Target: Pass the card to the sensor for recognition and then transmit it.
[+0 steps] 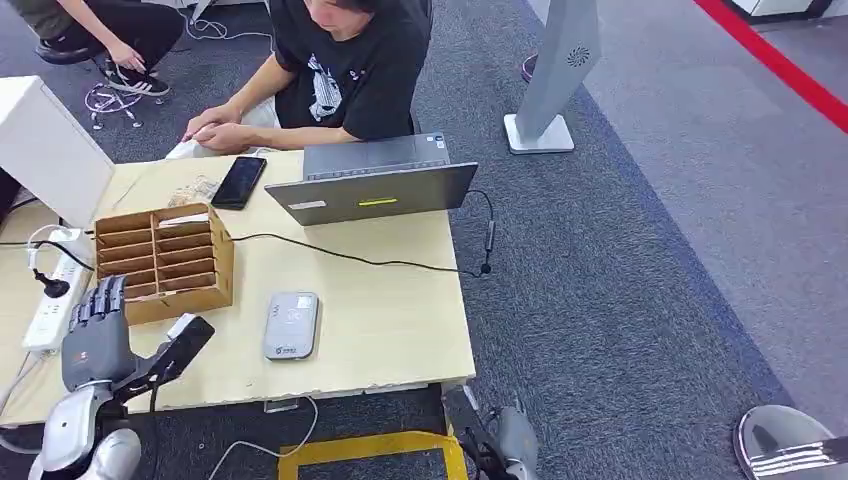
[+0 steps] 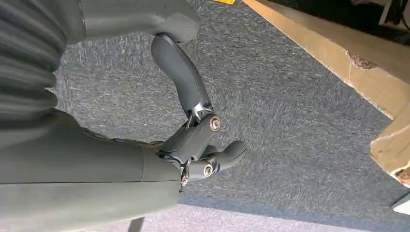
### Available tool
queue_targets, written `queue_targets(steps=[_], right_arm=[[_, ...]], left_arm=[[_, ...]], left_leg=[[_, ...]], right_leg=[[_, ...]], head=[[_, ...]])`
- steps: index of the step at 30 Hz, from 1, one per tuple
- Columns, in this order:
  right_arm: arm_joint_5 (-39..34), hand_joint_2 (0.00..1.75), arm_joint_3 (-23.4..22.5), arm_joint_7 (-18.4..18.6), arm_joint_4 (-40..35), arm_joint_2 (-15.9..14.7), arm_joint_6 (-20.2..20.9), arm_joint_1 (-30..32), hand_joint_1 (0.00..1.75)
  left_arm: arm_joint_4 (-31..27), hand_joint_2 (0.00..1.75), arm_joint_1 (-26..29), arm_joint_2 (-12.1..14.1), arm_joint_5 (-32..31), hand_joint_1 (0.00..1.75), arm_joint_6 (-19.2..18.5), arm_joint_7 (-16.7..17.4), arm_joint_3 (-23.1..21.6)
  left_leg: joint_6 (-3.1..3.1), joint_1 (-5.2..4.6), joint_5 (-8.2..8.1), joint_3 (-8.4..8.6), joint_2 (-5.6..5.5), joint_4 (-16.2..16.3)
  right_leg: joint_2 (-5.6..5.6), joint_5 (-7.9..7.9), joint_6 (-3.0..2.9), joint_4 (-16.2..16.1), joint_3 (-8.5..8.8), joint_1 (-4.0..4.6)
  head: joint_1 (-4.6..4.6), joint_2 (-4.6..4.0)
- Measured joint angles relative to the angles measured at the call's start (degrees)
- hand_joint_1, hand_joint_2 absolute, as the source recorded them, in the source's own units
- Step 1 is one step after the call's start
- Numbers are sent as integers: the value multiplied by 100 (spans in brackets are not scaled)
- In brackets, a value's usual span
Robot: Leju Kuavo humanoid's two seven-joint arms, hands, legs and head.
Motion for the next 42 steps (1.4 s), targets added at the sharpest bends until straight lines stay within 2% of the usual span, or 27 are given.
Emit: queue_targets(steps=[9, 16, 24, 42], right_arm=[[-85, 175, 70, -116, 28, -17, -11, -58, 0], [-173, 175, 105, -273, 107, -22, -42, -115, 0], [-350, 175, 183, -424, 203, -24, -42, -178, 0], [-424, 175, 264, -409, 267, -24, -26, -256, 0]], left_arm=[[518, 175, -153, 24, 24, 0, 101, -90, 0], [640, 175, -759, 171, -61, 0, 15, -83, 0], [782, 175, -1291, 173, -99, 0, 20, -66, -7], [924, 175, -1300, 81, 37, 0, 98, -125, -31]], left_leg=[[0, 1, 1, 0, 0, 0], [-1, 1, 2, 1, -2, 1], [-1, 0, 2, 0, -1, 1], [-1, 0, 1, 0, -1, 1]], right_leg=[[0, 0, 0, 0, 0, 0], [-2, 4, -2, 1, 1, 1], [0, 4, -1, 1, 1, 0], [0, 4, 0, 1, 0, 0]], head=[[0, 0], [0, 0], [0, 0], [-2, 0]])
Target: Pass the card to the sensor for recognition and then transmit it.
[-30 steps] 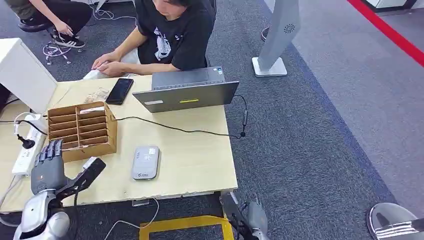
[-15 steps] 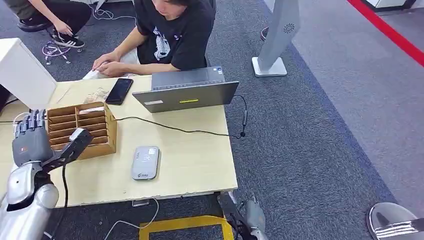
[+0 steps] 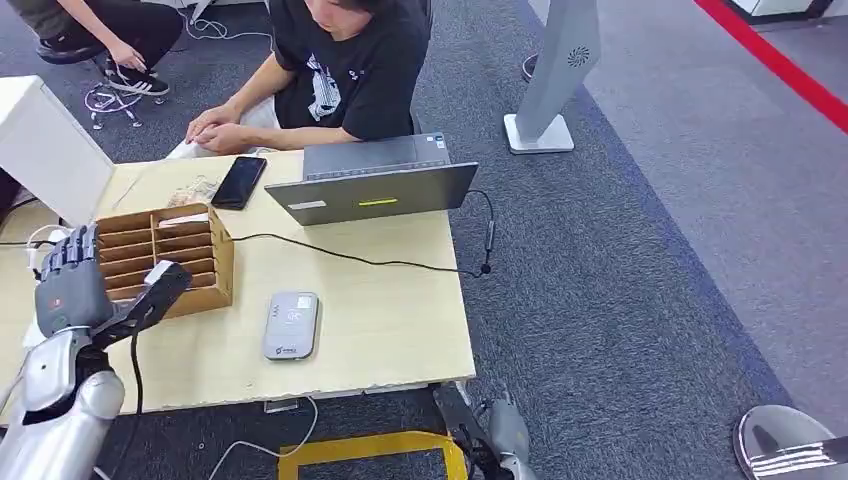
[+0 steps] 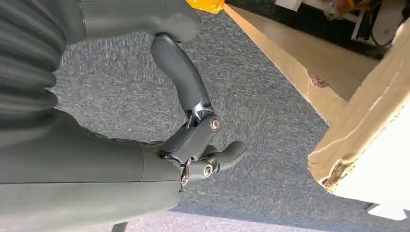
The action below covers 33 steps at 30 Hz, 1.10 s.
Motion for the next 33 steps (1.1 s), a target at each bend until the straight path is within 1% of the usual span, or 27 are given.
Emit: queue_targets(steps=[5, 11, 17, 33], right_arm=[[-17, 175, 37, 37, 0, 0, 2, -3, 0], [-28, 175, 83, 81, 0, -2, 20, -3, 0], [-35, 175, 94, 85, 0, -4, 37, -6, 0], [-48, 175, 114, 166, 0, -7, 61, -23, 0]], left_arm=[[-2, 175, 0, -63, 31, 0, -7, -83, -31], [-162, 175, 20, -133, 22, 0, -46, -183, -245], [-260, 175, 39, -188, 15, 0, -68, -186, -385], [-229, 175, 334, -251, 212, 0, -33, -184, -433]], left_leg=[[0, 0, 0, 0, 0, 0], [0, 0, 0, 0, 0, 0], [0, 0, 0, 0, 0, 0], [0, -1, 0, 0, 0, 0]], right_leg=[[0, 0, 0, 0, 0, 0], [0, 0, 0, 0, 0, 0], [0, 0, 0, 0, 0, 0], [0, 0, 0, 0, 0, 0]], head=[[2, 0], [0, 0], [2, 0], [0, 0]])
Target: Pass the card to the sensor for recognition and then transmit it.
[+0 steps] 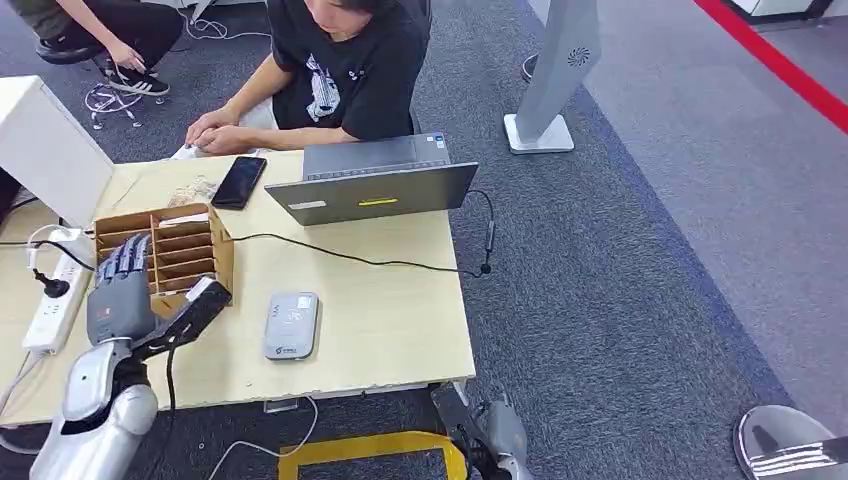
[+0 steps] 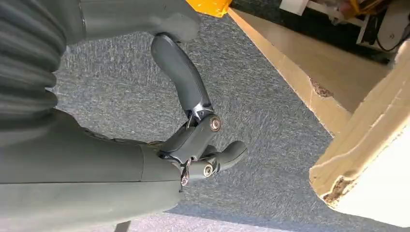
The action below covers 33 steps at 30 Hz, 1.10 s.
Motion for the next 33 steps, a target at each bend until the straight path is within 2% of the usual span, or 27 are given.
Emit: queue_targets(steps=[33], right_arm=[[-146, 175, 24, -241, 0, -7, -77, 6, 0]], left_arm=[[752, 175, -67, -70, -22, 0, 225, 20, 0]], left_leg=[[0, 0, 0, 0, 0, 0]], right_leg=[[0, 0, 0, 0, 0, 0]], head=[[0, 0]])
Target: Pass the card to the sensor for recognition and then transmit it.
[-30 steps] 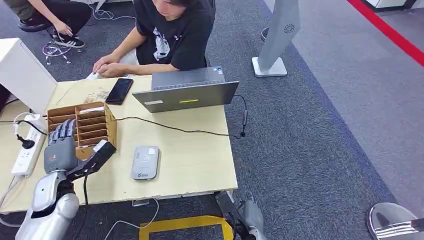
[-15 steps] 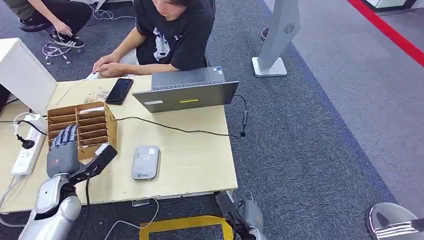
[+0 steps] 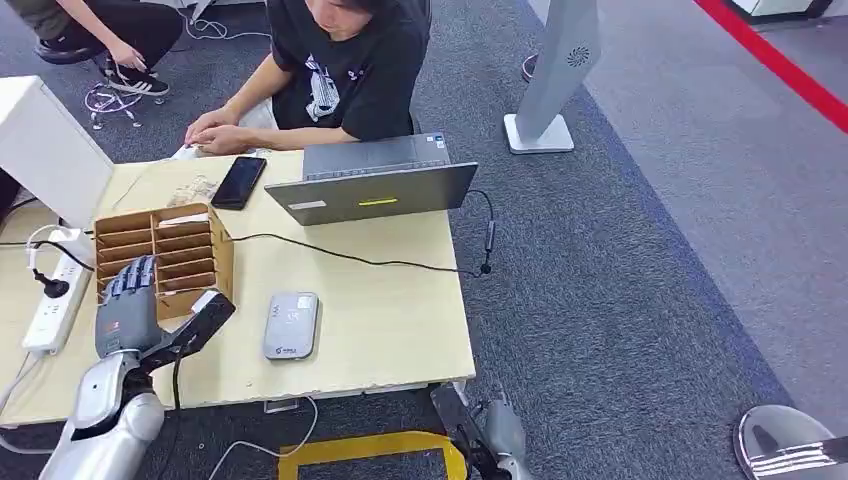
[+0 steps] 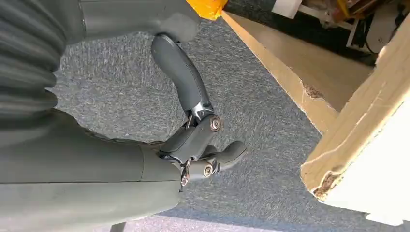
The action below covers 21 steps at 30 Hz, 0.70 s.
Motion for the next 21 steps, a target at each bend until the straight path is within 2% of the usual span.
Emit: queue_targets(steps=[10, 11, 12, 13, 17, 21], right_arm=[[-55, 175, 42, -68, 2, -2, -22, 17, 0], [-78, 175, 46, -79, 2, -2, -26, 17, 0], [-85, 175, 53, -83, 2, -2, -31, 17, 0], [-89, 175, 66, -83, 2, -2, -35, 18, 0], [-96, 175, 83, -83, 2, -9, -48, 24, 0], [-149, 175, 98, -87, 2, -13, -72, 26, 0]], left_arm=[[164, 175, -19, -17, -11, 0, 15, 24, 2], [184, 175, -22, -22, -11, 10, 17, 24, 2], [195, 175, -21, -26, -11, 61, 17, 24, 2], [208, 175, -21, -29, -11, 175, 17, 24, 2], [236, 175, -21, -33, -26, 175, 17, 33, 4], [245, 175, -21, -31, -343, 175, 90, 227, 4]], left_leg=[[0, 0, 0, 0, 0, 0], [0, 0, 0, 0, 0, 0], [0, 0, 0, 0, 0, 0], [0, 0, 0, 0, 0, 0], [0, 0, 0, 0, 0, 0], [0, 0, 0, 0, 0, 0]], right_leg=[[0, 0, 0, 0, 0, 0], [0, 0, 0, 0, 0, 0], [0, 0, 0, 0, 0, 0], [0, 0, 0, 0, 0, 0], [0, 0, 0, 0, 0, 0], [0, 0, 0, 0, 0, 0]], head=[[0, 0], [0, 0], [0, 0], [0, 0], [0, 0], [0, 0]])
